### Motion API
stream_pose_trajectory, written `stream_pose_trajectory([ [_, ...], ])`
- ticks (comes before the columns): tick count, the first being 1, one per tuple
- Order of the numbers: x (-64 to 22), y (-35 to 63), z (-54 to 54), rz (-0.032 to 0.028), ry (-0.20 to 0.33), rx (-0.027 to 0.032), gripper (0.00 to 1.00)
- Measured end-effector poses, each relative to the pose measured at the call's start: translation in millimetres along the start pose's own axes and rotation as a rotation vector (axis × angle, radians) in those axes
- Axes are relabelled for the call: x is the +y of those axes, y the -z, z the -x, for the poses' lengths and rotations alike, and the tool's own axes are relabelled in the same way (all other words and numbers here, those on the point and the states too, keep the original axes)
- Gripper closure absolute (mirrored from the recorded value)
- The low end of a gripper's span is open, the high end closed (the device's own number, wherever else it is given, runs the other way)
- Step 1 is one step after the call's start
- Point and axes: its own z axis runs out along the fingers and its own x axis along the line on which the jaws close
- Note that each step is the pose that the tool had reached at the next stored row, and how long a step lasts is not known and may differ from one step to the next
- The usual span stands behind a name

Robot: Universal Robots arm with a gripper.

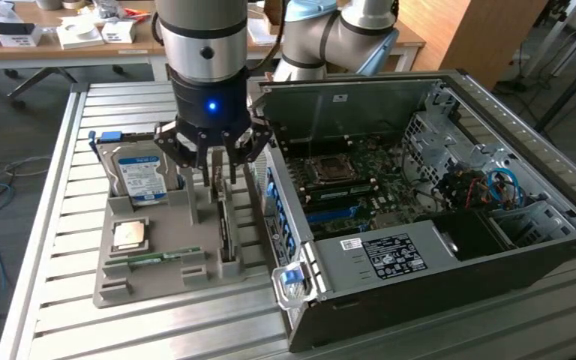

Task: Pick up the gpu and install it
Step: 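Pick up the gpu and move the gpu toward the slot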

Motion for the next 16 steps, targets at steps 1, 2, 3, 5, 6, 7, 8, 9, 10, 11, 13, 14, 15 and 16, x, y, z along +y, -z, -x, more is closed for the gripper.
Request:
stream_pose_trajectory([
  [1,-0.1,-1.8,-0.1,-0.0001,0.0,0.0,0.58],
  [2,-0.3,-3.6,-0.1,0.0,0.0,-0.0001,0.58],
  [3,-0.5,-5.3,-0.1,-0.0001,0.0,-0.0001,0.58],
  [5,-0.8,-9.0,-0.2,-0.0001,0.0,-0.0002,0.58],
  [6,-0.9,-10.8,-0.3,-0.0001,0.0,-0.0002,0.58],
  [7,-1.0,-12.6,-0.3,0.0,0.0,-0.0003,0.58],
  [8,-1.2,-14.4,-0.3,0.0,0.0,-0.0003,0.58],
  [9,-1.3,-16.2,-0.4,0.0,0.0,-0.0003,0.58],
  [10,-1.5,-18.0,-0.5,-0.0001,0.0,-0.0003,0.58],
  [11,-1.6,-19.8,-0.5,0.0,0.0,-0.0004,0.58],
  [13,-1.9,-23.6,-0.6,0.0,0.0,-0.0004,0.58],
  [14,-2.0,-25.3,-0.7,-0.0001,0.0,-0.0004,0.58],
  [15,-2.1,-27.1,-0.7,0.0,0.0,-0.0004,0.58],
  [16,-2.3,-28.9,-0.7,-0.0001,0.0,-0.0004,0.58],
])
